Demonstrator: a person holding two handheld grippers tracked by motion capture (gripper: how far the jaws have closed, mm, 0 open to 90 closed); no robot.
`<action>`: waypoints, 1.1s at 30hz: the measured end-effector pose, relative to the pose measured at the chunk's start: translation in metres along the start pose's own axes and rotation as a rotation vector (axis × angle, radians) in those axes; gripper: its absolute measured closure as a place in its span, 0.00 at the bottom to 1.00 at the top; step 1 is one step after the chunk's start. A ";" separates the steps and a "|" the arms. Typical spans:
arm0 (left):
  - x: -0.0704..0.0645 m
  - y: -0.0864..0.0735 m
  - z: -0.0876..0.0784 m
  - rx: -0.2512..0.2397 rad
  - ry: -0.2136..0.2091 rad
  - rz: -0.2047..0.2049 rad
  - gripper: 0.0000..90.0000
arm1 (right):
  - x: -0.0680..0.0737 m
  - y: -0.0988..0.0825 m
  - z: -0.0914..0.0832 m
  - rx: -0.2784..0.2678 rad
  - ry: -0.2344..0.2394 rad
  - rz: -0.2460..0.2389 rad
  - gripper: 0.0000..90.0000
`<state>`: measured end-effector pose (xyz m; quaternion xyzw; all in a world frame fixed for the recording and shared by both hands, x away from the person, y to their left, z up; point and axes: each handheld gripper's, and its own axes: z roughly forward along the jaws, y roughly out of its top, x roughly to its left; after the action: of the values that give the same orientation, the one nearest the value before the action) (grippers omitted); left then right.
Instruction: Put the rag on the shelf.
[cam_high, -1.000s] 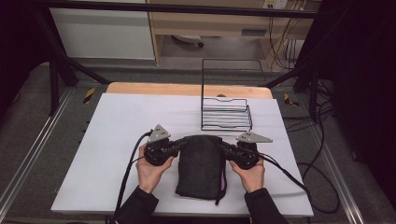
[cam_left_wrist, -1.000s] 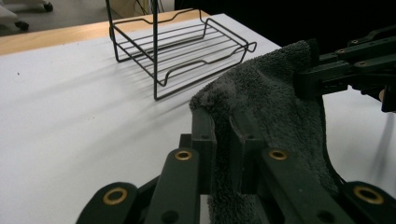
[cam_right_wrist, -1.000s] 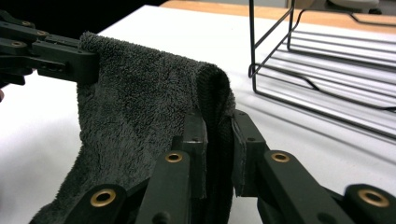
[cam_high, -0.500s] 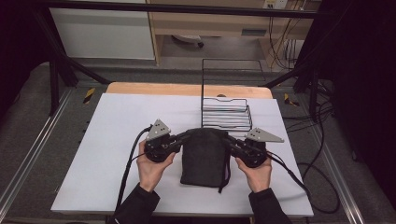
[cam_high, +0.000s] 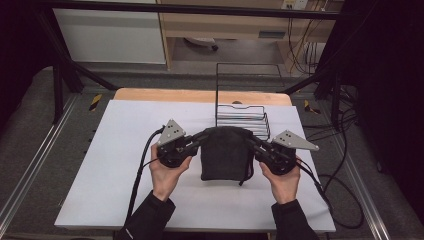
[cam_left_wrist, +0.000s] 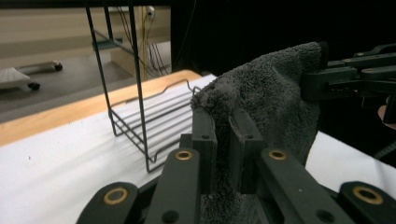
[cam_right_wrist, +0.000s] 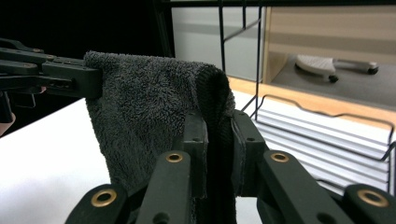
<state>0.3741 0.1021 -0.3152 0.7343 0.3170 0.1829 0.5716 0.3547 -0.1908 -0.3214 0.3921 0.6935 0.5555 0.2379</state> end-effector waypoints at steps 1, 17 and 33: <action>0.000 0.002 0.000 -0.007 0.000 0.003 0.91 | 0.000 0.002 -0.001 -0.008 -0.005 -0.004 0.88; -0.002 0.029 0.010 -0.101 0.004 0.010 0.91 | -0.001 0.025 -0.011 -0.113 -0.064 -0.032 0.88; -0.006 0.062 0.018 -0.189 -0.009 0.018 0.91 | -0.003 0.052 -0.022 -0.221 -0.143 -0.058 0.88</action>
<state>0.3970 0.0758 -0.2601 0.6807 0.2893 0.2136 0.6382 0.3540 -0.2025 -0.2656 0.3818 0.6204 0.5922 0.3443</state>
